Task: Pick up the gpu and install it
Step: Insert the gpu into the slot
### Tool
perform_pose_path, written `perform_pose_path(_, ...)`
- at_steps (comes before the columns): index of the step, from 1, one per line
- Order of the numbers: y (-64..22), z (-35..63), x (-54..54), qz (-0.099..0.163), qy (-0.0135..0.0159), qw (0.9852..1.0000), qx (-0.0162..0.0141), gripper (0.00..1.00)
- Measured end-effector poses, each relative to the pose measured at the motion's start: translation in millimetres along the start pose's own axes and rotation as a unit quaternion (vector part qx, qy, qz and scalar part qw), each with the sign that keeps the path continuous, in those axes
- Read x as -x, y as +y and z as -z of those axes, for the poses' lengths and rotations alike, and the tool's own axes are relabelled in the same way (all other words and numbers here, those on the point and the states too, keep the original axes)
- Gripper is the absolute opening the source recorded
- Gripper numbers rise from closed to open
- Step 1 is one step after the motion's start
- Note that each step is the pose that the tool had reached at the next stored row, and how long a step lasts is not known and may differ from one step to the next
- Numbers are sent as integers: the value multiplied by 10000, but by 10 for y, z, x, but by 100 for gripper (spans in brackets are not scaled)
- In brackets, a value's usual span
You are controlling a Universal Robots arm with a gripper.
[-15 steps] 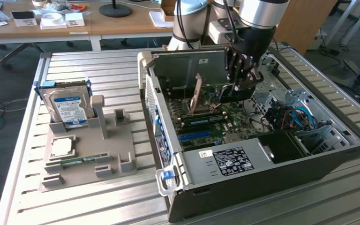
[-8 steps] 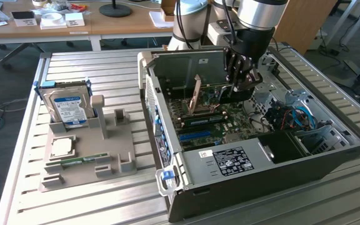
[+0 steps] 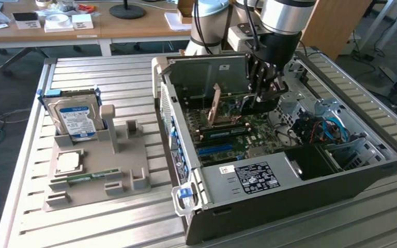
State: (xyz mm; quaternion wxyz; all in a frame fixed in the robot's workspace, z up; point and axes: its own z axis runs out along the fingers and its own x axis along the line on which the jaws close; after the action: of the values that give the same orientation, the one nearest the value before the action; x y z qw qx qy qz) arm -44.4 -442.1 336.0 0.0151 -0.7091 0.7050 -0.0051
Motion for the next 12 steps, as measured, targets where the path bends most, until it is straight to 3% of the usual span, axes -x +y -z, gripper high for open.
perform_pose_path(12, 26, -82, -4, 96, -3, 10000, 1, 27)
